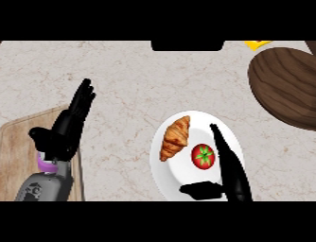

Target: Pick the tomato from the plate and place it in the bowl

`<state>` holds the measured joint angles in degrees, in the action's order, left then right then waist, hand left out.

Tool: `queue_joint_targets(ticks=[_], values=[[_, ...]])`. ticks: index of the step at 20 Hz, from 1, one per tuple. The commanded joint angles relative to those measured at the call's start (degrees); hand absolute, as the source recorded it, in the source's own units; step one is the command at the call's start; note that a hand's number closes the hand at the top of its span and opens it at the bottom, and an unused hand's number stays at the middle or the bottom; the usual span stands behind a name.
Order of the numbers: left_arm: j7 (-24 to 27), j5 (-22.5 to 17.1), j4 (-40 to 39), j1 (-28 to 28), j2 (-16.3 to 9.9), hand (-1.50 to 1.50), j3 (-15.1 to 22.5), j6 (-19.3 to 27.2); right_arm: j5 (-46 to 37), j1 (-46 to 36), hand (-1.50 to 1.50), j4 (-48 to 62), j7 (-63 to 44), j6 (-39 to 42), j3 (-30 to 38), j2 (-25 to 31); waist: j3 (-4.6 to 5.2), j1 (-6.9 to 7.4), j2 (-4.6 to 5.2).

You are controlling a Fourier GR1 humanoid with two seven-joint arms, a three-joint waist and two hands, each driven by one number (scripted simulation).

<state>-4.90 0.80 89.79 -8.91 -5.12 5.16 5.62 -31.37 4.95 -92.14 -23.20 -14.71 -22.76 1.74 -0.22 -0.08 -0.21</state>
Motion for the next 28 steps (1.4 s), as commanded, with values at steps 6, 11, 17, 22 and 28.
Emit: queue_joint_targets(ticks=[6,11,17,22,28], values=[[1.7,0.0,0.3,4.1,0.3,0.00,-0.8,-0.2,-6.6,-2.9,1.50,7.7,5.8,2.3,-6.5,1.0,0.22,0.46,0.18],[-0.2,1.7,-2.3,0.4,1.6,0.00,-0.3,0.5,-4.8,-2.3,1.50,6.5,7.7,1.8,-5.8,-1.4,0.22,0.06,0.19],[1.5,0.8,-3.1,1.1,0.9,0.00,-1.6,-0.6,11.9,-2.2,1.50,-6.4,14.2,19.1,4.2,12.0,0.22,-0.40,0.18],[1.3,0.7,-2.4,2.3,1.8,0.00,-0.9,-0.9,12.0,-3.9,1.50,-8.8,18.7,16.8,6.0,9.6,0.21,-0.02,0.14],[-1.4,0.5,0.0,0.8,-0.1,0.00,-2.0,-1.6,8.8,-3.8,1.50,-22.7,19.0,13.8,5.7,9.5,0.25,-0.34,-0.01]])
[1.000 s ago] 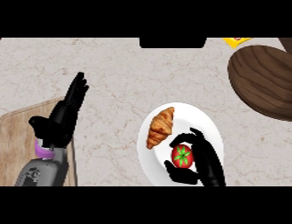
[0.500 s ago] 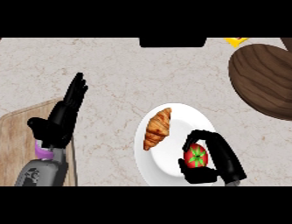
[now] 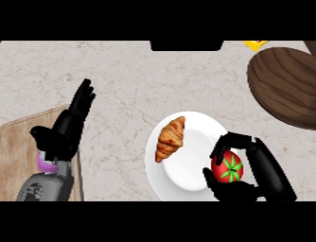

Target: Pick the tomato from the plate and place it in the bowl

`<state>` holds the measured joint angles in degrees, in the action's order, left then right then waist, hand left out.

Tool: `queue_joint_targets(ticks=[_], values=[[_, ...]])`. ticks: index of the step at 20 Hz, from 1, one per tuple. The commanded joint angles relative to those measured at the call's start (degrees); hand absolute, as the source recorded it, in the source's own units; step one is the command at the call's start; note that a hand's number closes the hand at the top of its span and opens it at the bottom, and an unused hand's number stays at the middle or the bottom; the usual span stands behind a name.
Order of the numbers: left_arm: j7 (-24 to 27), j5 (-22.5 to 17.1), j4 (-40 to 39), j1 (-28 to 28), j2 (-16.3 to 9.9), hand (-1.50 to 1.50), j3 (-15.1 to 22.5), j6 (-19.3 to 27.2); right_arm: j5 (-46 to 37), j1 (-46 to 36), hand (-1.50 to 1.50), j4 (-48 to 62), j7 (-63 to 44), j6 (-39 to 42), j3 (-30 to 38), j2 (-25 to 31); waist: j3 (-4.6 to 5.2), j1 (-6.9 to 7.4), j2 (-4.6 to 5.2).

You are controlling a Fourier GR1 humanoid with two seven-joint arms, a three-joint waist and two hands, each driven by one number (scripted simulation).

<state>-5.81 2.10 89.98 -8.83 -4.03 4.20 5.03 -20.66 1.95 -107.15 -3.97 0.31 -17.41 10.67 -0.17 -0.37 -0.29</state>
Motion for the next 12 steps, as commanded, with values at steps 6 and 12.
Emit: queue_joint_targets(ticks=[6,12], values=[[1.8,0.1,-1.9,2.0,0.1,0.00,-0.9,0.0,-7.3,-4.9,1.50,-23.8,-16.0,1.1,3.0,3.1,0.28,-0.27,0.02],[-1.8,-1.4,-1.7,-2.8,-1.6,0.00,-3.1,-1.5,-9.6,-20.3,1.50,-26.2,-36.0,8.1,7.2,3.3,0.29,0.43,0.18]])
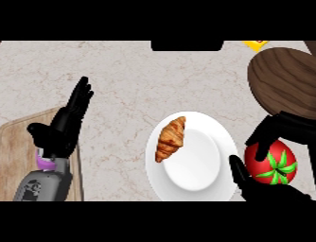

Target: Pick the tomato from the plate and place it in the bowl

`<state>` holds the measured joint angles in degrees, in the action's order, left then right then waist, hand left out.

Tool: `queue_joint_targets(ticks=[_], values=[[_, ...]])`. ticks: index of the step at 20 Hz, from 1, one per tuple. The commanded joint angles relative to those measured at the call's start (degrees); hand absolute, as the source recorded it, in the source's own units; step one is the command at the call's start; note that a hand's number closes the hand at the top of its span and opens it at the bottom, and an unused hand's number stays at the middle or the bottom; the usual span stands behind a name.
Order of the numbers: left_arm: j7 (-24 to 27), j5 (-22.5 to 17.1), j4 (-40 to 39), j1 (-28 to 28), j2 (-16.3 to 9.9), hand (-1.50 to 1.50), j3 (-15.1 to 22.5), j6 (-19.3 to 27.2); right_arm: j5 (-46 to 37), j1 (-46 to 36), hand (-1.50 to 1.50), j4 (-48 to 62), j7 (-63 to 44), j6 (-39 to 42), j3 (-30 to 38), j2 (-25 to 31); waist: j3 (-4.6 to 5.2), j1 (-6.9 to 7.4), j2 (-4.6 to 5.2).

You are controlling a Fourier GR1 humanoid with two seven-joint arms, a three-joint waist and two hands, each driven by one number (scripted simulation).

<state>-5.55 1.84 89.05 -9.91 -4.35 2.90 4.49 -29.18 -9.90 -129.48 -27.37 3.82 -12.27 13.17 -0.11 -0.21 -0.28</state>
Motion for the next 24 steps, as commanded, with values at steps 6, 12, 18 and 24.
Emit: queue_joint_targets(ticks=[6,12,18,24], values=[[4.1,0.3,-2.3,2.4,0.5,0.00,-0.2,-0.5,6.2,-24.0,1.50,1.0,-21.7,10.3,13.6,4.0,0.19,0.25,0.19],[1.0,0.5,-2.4,-0.6,1.2,0.00,-0.4,-0.2,4.6,-28.0,1.50,15.4,-15.4,7.3,17.1,4.3,0.13,0.38,0.30],[2.7,1.0,-1.9,3.0,1.4,0.00,0.6,-0.6,-0.7,-29.5,1.50,30.0,-6.4,9.4,20.1,13.4,0.13,0.80,0.53],[2.4,3.0,-2.5,1.4,1.8,0.00,1.6,0.4,-10.9,-29.2,1.50,45.8,5.7,2.0,17.7,16.3,0.10,1.26,0.78]])
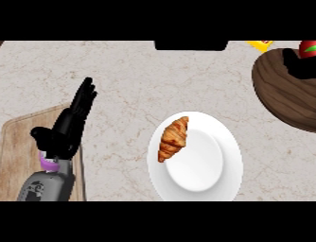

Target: Pick the tomato from the plate and place it in the bowl

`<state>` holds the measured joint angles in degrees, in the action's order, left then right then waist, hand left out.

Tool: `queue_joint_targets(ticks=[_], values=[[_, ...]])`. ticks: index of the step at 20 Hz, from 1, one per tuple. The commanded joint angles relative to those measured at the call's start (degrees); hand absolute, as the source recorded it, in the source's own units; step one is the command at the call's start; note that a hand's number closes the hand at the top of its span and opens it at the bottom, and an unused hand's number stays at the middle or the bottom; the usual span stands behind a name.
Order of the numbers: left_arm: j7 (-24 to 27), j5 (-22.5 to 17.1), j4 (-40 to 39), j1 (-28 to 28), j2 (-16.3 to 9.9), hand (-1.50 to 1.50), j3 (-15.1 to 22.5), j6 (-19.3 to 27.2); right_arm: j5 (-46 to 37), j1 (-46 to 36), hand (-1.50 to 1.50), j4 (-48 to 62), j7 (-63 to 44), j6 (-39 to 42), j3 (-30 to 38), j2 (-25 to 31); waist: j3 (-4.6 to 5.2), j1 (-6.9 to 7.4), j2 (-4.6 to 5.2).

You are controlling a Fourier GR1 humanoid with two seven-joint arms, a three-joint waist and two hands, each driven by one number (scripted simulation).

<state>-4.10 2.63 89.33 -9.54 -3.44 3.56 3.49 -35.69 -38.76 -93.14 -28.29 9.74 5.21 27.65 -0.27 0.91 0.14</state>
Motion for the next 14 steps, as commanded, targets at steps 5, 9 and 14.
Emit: queue_joint_targets(ticks=[5,9,14], values=[[-1.3,-0.3,-1.2,1.4,-0.6,0.00,-1.3,-0.3,-4.1,1.1,1.50,21.3,16.6,-9.5,3.7,2.1,0.24,-0.06,0.17],[-1.9,2.8,2.6,3.4,2.7,0.00,3.3,2.3,-7.1,-2.9,1.50,34.8,22.5,-13.9,5.2,4.5,0.23,0.58,0.24],[-5.1,0.5,2.0,-0.5,0.0,0.00,-0.5,0.4,-7.6,-2.4,1.50,46.3,29.3,-19.1,6.7,3.5,0.22,0.19,0.18]])
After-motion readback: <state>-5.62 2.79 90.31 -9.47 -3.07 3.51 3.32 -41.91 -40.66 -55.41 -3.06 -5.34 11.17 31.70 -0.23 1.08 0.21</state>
